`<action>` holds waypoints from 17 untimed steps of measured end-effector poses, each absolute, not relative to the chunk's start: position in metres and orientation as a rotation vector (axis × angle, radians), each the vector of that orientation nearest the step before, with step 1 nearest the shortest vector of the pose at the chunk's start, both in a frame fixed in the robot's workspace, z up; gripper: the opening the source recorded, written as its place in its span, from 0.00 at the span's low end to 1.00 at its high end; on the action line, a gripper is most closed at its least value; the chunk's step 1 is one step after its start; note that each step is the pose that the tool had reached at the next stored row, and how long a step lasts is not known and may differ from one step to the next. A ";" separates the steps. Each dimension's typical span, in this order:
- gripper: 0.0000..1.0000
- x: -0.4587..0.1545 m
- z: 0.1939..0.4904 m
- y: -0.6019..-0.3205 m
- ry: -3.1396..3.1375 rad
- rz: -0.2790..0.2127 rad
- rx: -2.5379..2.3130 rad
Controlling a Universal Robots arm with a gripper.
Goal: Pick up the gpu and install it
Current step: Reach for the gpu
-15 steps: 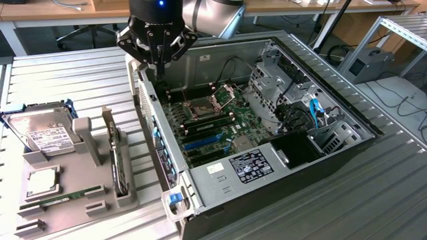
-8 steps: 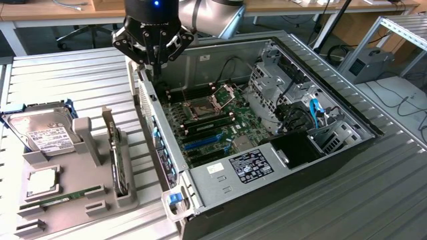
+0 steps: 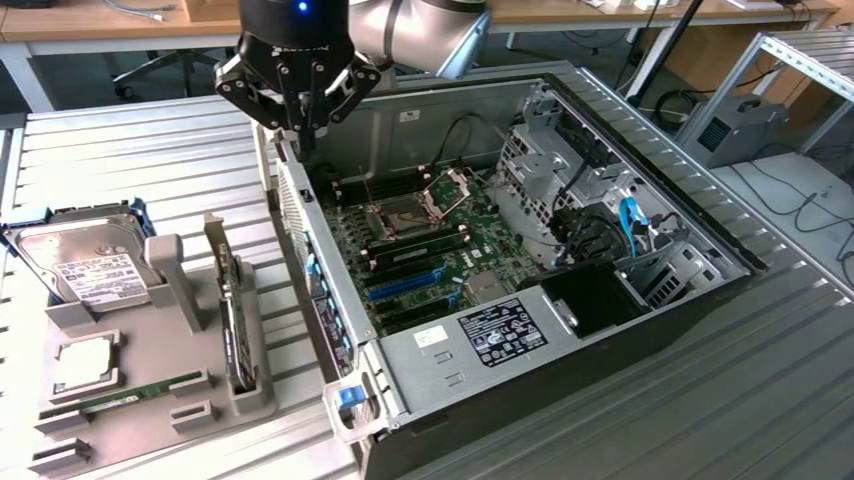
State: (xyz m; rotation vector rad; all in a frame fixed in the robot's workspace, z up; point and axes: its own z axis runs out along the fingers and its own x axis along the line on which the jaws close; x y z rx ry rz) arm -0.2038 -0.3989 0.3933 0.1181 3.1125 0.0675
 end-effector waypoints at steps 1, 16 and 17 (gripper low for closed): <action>0.11 -0.205 0.393 -0.399 3.113 0.068 0.118; 0.11 -0.220 0.393 -0.399 3.112 0.068 0.118; 0.11 -0.220 0.393 -0.399 3.112 0.068 0.118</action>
